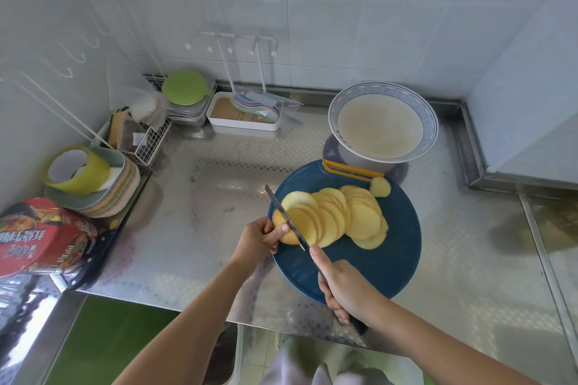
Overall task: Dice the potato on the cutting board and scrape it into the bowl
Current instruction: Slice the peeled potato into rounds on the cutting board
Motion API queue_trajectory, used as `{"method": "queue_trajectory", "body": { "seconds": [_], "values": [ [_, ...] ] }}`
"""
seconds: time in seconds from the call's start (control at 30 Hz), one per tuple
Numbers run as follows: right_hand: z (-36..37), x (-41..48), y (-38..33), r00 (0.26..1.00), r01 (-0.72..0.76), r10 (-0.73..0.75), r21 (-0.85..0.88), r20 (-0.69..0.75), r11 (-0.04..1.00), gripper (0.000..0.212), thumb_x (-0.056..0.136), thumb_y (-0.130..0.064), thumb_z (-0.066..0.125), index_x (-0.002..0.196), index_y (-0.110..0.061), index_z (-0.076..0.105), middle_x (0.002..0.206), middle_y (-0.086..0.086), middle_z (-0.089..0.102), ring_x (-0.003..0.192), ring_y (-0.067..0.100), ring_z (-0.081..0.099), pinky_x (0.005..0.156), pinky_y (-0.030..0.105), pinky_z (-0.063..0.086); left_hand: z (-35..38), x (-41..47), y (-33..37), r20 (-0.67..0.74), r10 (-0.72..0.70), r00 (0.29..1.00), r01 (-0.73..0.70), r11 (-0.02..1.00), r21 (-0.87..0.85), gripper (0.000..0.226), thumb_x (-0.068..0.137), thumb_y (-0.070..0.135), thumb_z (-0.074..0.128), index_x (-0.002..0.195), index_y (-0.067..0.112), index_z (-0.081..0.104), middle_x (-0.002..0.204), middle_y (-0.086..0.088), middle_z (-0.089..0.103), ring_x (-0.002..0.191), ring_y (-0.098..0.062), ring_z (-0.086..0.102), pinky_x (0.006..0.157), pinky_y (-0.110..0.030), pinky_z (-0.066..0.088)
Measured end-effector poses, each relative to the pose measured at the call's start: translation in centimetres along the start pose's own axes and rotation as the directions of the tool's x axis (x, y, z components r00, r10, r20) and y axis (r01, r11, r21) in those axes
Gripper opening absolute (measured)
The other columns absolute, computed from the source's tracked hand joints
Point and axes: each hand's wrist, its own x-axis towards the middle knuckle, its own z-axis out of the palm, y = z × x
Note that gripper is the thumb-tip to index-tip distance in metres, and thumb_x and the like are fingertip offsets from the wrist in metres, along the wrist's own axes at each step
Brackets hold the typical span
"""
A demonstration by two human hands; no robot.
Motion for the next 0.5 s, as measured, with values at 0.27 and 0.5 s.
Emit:
{"method": "queue_trajectory", "body": {
  "seconds": [0.27, 0.5],
  "values": [
    [0.31, 0.00, 0.23, 0.990, 0.076, -0.103, -0.252, -0.097, 0.965, 0.065, 0.101, -0.060, 0.026, 0.055, -0.014, 0.027, 0.033, -0.006, 0.028, 0.038, 0.009, 0.031, 0.048, 0.021, 0.027, 0.06, 0.07, -0.09, 0.010, -0.013, 1.000, 0.014, 0.999, -0.035, 0.052, 0.063, 0.034, 0.075, 0.062, 0.016, 0.026, 0.051, 0.000, 0.037, 0.047, -0.015, 0.034, 0.047, -0.022, 0.034],
    [0.32, -0.02, 0.11, 0.991, 0.061, -0.086, -0.229, -0.101, 0.972, 0.065, 0.100, -0.062, 0.028, 0.055, -0.015, 0.027, 0.037, -0.007, 0.029, 0.035, 0.008, 0.032, 0.045, 0.019, 0.028, 0.21, -0.14, 0.05, -0.001, -0.025, 1.000, 0.025, 0.998, -0.063, 0.050, 0.066, 0.028, 0.074, 0.062, 0.016, 0.026, 0.053, -0.004, 0.036, 0.047, -0.015, 0.033, 0.045, -0.021, 0.032]
  ]
}}
